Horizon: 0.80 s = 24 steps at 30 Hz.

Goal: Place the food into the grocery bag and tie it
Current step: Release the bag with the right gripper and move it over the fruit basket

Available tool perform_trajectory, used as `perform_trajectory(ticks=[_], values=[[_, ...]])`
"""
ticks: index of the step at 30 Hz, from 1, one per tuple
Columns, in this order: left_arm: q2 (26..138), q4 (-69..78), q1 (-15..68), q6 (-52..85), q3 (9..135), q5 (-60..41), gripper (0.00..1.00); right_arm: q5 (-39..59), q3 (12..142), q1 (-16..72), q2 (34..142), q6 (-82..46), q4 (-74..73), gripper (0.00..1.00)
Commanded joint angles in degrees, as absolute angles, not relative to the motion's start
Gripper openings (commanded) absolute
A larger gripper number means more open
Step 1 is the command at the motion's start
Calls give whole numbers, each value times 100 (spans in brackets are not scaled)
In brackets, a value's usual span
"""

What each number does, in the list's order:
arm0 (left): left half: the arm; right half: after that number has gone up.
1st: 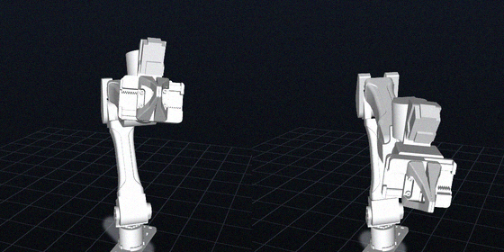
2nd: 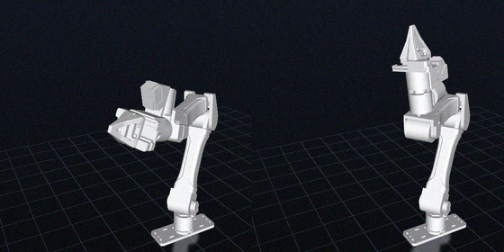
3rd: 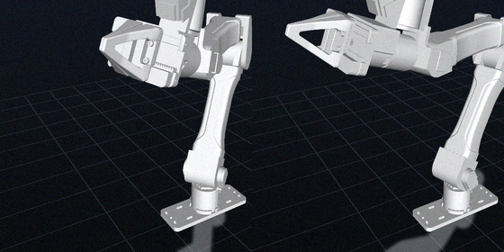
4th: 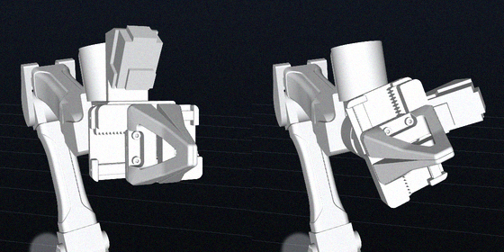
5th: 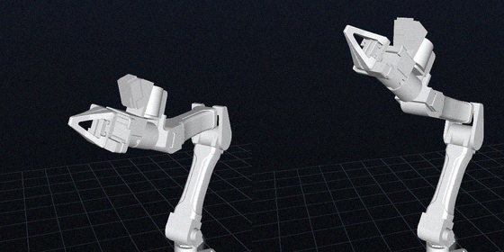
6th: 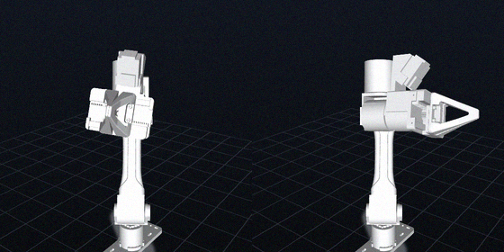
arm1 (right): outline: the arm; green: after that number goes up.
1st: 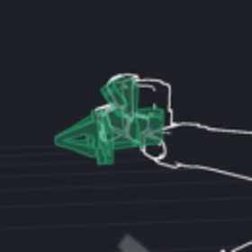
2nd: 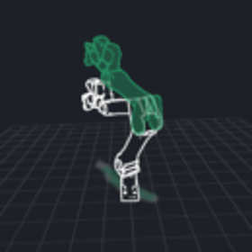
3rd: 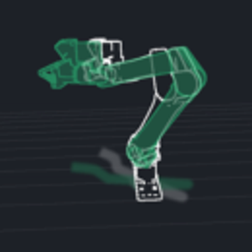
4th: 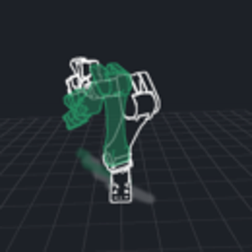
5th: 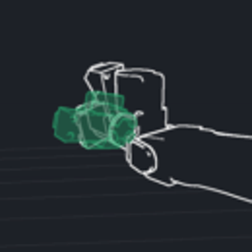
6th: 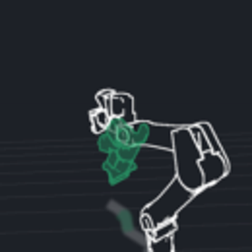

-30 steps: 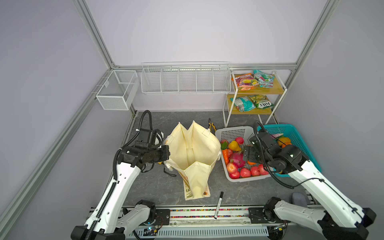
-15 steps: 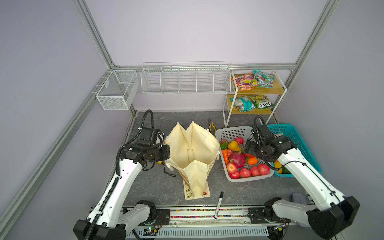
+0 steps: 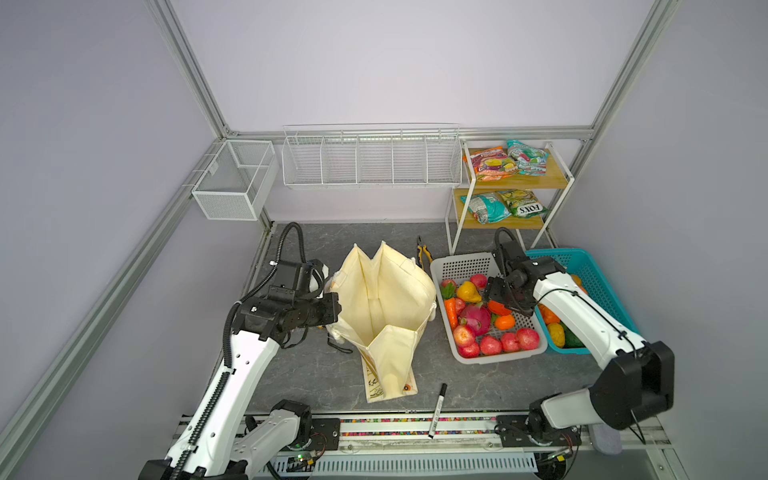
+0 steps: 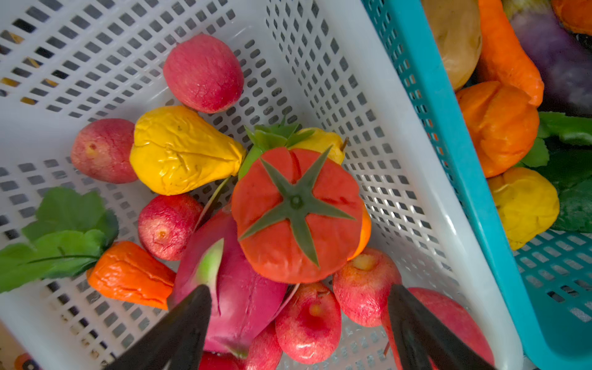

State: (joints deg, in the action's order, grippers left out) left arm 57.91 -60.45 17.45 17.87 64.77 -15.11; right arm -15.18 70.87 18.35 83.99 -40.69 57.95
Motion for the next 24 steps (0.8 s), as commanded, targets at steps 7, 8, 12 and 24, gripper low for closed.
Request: perform_trajectory(ticks=[7,8,12,24], values=[[5801,-5925,1811,1595,6407,-1670,0,-1801,7312,1762,8719,-4123,5815,89],[5801,-5920,1811,1590,6401,-1671,0,-1793,7334,1751,8780,-4113,5812,89],[5785,-5875,1810,1591,6366,-1687,0,-1765,7434,1705,9043,-4046,5804,89],[5894,-5798,1819,1564,6362,-1710,0,-1731,7482,1637,9582,-3904,5635,98]])
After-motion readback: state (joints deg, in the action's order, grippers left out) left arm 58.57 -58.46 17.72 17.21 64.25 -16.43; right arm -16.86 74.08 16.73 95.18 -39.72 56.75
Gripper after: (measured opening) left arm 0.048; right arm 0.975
